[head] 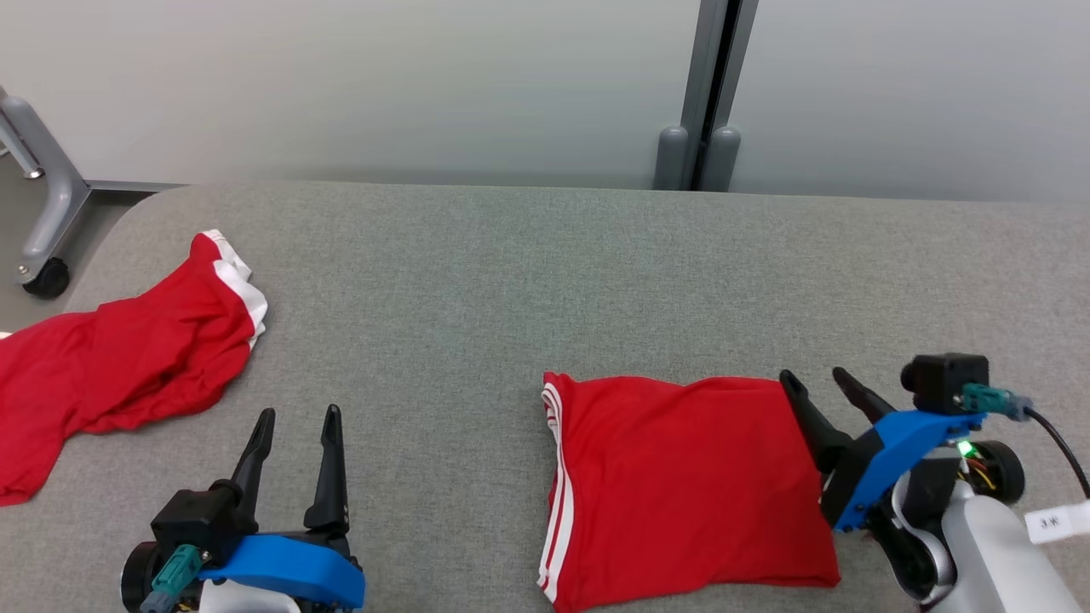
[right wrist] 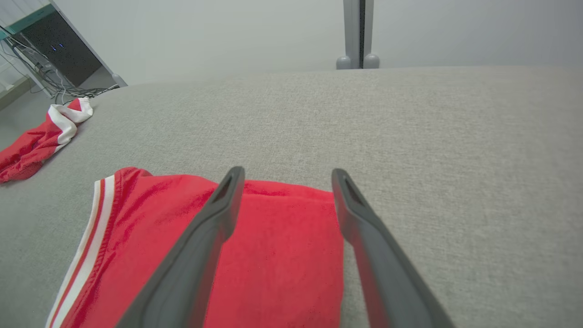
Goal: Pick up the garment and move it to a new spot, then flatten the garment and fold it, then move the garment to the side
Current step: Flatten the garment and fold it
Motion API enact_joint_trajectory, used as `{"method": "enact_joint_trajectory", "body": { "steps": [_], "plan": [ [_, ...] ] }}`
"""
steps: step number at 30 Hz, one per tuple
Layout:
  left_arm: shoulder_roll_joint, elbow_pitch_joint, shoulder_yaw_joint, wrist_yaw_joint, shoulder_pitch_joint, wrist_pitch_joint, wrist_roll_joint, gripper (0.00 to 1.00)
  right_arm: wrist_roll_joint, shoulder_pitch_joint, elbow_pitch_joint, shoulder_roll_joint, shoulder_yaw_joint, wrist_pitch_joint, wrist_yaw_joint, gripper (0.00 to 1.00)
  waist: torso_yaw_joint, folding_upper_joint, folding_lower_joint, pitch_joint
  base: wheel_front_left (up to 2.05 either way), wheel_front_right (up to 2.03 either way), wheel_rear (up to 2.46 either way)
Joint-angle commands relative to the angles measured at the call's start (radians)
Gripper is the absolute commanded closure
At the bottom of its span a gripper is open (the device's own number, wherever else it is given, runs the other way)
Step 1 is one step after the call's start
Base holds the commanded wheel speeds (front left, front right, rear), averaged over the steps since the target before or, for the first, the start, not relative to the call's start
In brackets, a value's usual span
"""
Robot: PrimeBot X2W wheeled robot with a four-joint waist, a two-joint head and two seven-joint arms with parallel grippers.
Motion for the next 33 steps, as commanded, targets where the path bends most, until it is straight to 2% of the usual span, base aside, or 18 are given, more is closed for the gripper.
{"method": "enact_joint_trajectory", "body": {
  "steps": [1, 7, 14, 22, 33],
  "plan": [
    [0.005, -0.008, -0.001, 0.003, 0.004, -0.002, 0.000, 0.00, -0.033, 0.040, -0.026, 0.001, -0.028, -0.027, 0.000, 0.00, -0.002, 0.0000, 0.0000, -0.003, 0.00, 0.00, 0.00],
    [0.013, -0.026, -0.001, 0.012, 0.021, -0.013, 0.003, 0.00, -0.149, 0.164, -0.135, 0.059, -0.146, -0.166, 0.000, 0.00, -0.025, 0.0000, 0.0000, -0.018, 0.00, 0.00, 0.00],
    [0.015, -0.040, 0.007, 0.028, 0.042, -0.035, 0.006, 0.00, -0.215, 0.263, -0.252, 0.098, -0.193, -0.280, 0.000, 0.00, -0.062, 0.0000, 0.0000, -0.038, 0.00, 0.00, 0.00],
    [0.027, -0.034, 0.001, 0.033, 0.078, -0.031, 0.008, 0.00, -0.198, 0.336, -0.325, 0.112, -0.222, -0.245, 0.000, 0.00, -0.094, 0.0000, 0.0000, -0.069, 0.00, 0.00, 0.00],
    [0.029, -0.033, 0.003, 0.046, 0.119, -0.031, -0.009, 0.00, -0.177, 0.361, -0.330, 0.091, -0.203, -0.185, 0.000, 0.00, -0.088, 0.0000, 0.0000, -0.090, 0.00, 0.00, 0.00]
  ]
}}
